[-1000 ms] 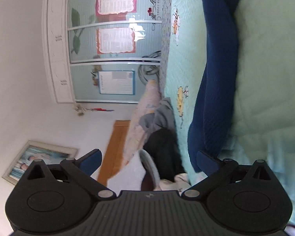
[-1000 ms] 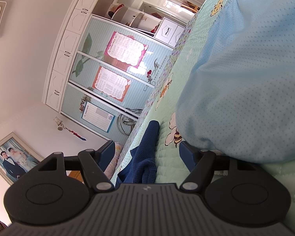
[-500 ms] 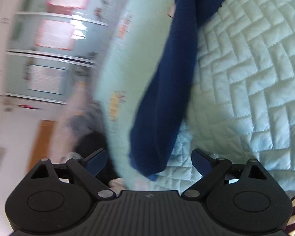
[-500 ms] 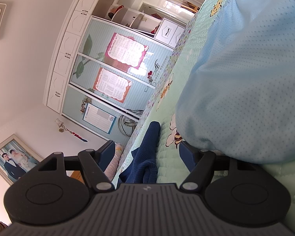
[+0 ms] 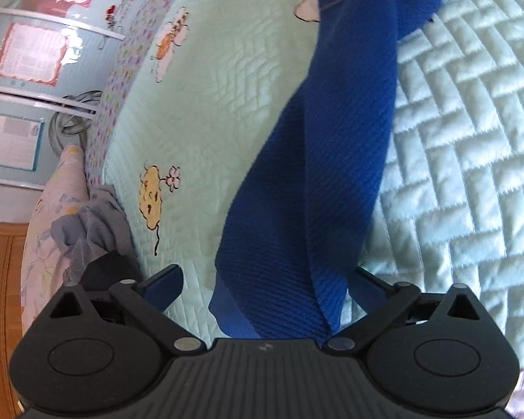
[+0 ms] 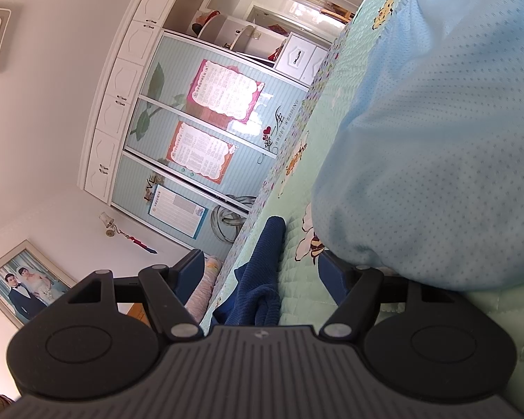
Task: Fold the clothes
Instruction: 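Carry the sleeve with the left gripper across the sweater body, then lay the sleeve on the sweater body and open the left gripper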
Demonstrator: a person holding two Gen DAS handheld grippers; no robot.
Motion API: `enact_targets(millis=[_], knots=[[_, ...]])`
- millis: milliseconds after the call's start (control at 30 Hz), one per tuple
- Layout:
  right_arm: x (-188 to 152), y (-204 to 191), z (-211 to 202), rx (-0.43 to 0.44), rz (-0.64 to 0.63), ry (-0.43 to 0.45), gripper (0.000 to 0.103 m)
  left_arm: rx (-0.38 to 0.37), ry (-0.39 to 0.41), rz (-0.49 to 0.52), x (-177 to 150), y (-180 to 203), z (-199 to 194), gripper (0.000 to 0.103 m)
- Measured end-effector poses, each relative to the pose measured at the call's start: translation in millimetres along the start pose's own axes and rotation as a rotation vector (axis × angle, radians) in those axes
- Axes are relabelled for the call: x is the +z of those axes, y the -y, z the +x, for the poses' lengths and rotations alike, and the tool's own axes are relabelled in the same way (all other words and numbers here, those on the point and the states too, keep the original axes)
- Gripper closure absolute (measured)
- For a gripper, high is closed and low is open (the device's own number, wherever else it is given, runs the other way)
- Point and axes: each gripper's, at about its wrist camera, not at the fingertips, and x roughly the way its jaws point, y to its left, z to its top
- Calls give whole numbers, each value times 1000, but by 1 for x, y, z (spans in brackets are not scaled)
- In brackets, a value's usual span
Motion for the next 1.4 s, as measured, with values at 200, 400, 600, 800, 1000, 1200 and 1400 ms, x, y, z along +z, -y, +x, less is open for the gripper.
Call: enact_targets(millis=[200, 400, 600, 800, 1000, 1200, 1400], knots=[[1, -2, 0, -1, 1, 0, 30, 71, -28, -42, 11, 23, -5, 82], [0, -3, -1, -2, 1, 1, 30, 92, -27, -66, 10, 24, -3, 94], [-4, -6, -2, -1, 4, 4, 30, -110, -11, -252, 11, -33, -29, 93], [-4, -5, -3, 0, 6, 6, 30, -312, -49, -412, 20, -98, -62, 88], [-4, -4, -4, 2, 8, 7, 30, -86, -152, -524, 34, -155, -41, 50], [-2, -3, -5, 5, 12, 7, 30, 9, -147, -537, 18, -101, -33, 41], [-7, -41, 6, -50, -127, -121, 28, 102, 355, -1143, -47, -4, -132, 1]])
